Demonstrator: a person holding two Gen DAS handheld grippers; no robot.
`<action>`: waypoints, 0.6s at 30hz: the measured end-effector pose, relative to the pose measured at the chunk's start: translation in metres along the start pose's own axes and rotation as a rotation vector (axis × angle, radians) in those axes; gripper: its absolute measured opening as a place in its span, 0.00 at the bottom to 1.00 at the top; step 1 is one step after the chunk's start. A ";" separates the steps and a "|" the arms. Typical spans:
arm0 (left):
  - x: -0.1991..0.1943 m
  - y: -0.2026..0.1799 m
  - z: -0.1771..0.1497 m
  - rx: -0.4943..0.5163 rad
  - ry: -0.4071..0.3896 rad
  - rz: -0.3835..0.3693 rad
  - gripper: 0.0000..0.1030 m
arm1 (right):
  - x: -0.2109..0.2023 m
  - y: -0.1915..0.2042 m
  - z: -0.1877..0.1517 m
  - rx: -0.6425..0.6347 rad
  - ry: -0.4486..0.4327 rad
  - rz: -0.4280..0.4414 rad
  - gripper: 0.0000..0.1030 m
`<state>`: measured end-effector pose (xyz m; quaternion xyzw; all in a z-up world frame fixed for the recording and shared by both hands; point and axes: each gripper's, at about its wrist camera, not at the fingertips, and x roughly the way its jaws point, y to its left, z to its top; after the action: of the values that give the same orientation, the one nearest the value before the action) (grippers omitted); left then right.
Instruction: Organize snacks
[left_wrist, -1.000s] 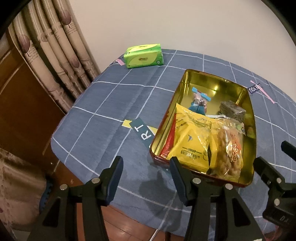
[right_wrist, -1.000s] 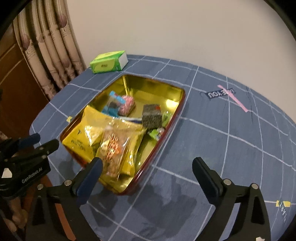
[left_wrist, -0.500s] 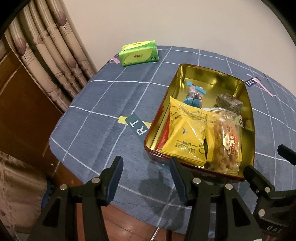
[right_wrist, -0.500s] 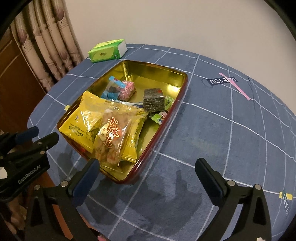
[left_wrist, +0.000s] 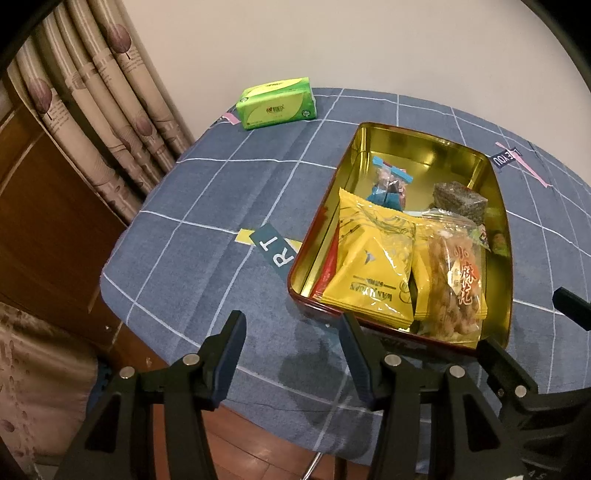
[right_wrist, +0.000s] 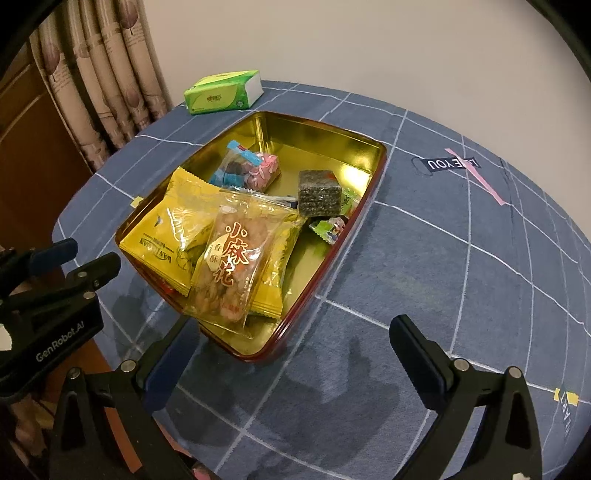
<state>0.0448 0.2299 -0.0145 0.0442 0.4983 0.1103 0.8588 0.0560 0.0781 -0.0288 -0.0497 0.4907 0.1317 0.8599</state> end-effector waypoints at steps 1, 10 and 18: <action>0.000 0.000 0.000 0.002 0.001 0.000 0.52 | 0.000 0.000 0.000 0.000 0.002 0.001 0.99; 0.001 0.000 -0.001 0.003 0.004 0.001 0.52 | 0.002 0.000 -0.001 0.001 0.007 -0.002 0.99; -0.001 0.000 -0.001 0.004 -0.010 -0.026 0.52 | 0.003 -0.001 -0.002 -0.001 0.005 -0.002 0.99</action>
<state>0.0430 0.2291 -0.0140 0.0398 0.4947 0.0979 0.8626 0.0562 0.0773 -0.0321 -0.0507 0.4929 0.1309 0.8587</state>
